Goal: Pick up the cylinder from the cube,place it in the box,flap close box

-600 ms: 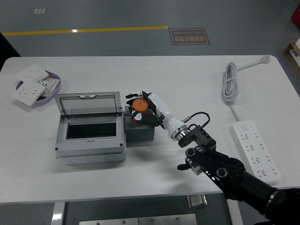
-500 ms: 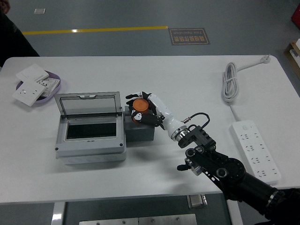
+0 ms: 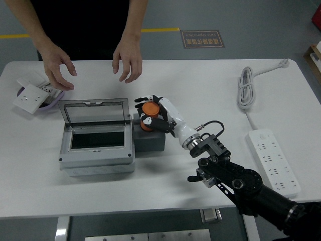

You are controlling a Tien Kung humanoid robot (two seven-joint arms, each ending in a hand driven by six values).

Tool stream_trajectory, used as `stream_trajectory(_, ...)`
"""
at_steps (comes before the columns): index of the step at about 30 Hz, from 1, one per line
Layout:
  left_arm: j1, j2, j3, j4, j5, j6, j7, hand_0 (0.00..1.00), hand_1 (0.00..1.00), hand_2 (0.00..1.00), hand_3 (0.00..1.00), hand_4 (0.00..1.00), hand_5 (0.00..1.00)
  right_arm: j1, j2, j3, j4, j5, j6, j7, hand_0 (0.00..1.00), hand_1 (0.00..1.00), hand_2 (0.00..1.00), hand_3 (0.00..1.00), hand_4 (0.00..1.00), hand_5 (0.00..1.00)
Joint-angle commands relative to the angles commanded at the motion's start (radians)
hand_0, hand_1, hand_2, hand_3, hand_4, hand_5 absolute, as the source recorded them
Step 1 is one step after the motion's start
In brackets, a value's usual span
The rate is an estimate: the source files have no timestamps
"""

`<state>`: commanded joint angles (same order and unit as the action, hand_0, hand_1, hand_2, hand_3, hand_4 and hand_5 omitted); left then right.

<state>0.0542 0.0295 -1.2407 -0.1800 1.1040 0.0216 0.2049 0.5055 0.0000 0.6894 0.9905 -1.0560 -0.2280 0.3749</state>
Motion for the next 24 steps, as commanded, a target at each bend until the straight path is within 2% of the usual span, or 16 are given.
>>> stream_trajectory(2,0.000,0.001,-0.002,0.000,0.001,0.001,0.000,0.923,0.852,0.854,0.951,0.002,0.002,0.001,0.000,0.009,0.016,-0.002,-0.006,0.000,0.591,0.583,0.558,0.581,0.002,0.002)
stream_trajectory(3,0.001,0.001,-0.003,0.000,0.001,0.001,-0.001,0.923,0.852,0.854,0.951,0.002,0.002,0.001,0.000,0.013,0.028,-0.005,-0.010,-0.002,0.554,0.543,0.530,0.554,0.002,0.002)
stream_trajectory(7,0.001,0.000,-0.003,0.000,-0.002,0.002,-0.002,0.923,0.852,0.854,0.951,0.002,0.002,-0.008,-0.006,0.035,0.091,-0.042,-0.040,-0.026,0.554,0.543,0.530,0.554,0.002,0.002)
stream_trajectory(14,0.009,-0.004,-0.010,0.000,-0.003,0.005,0.001,0.923,0.852,0.854,0.951,0.002,0.002,-0.033,-0.080,0.055,0.250,-0.166,-0.079,-0.108,0.547,0.537,0.527,0.541,0.002,0.002)
stream_trajectory(15,0.010,-0.004,-0.011,0.000,-0.002,0.006,0.002,0.923,0.852,0.854,0.951,0.002,0.002,-0.035,-0.091,0.052,0.271,-0.181,-0.081,-0.121,0.429,0.463,0.500,0.506,0.002,0.002)
stream_trajectory(20,0.014,-0.003,-0.018,0.000,0.001,0.008,0.004,0.923,0.852,0.854,0.951,0.002,0.002,-0.031,-0.117,0.016,0.382,-0.233,-0.089,-0.179,0.429,0.463,0.500,0.506,0.002,0.002)
stream_trajectory(21,0.014,-0.003,-0.019,0.000,0.001,0.008,0.004,0.923,0.852,0.854,0.951,0.002,0.002,-0.026,-0.116,0.002,0.402,-0.239,-0.092,-0.189,0.217,0.332,0.432,0.430,0.002,0.002)
stream_trajectory(24,0.015,-0.002,-0.022,0.000,0.003,0.008,0.005,0.923,0.852,0.854,0.951,0.002,0.002,-0.005,-0.102,-0.046,0.431,-0.254,-0.096,-0.213,0.217,0.332,0.432,0.430,0.002,0.002)
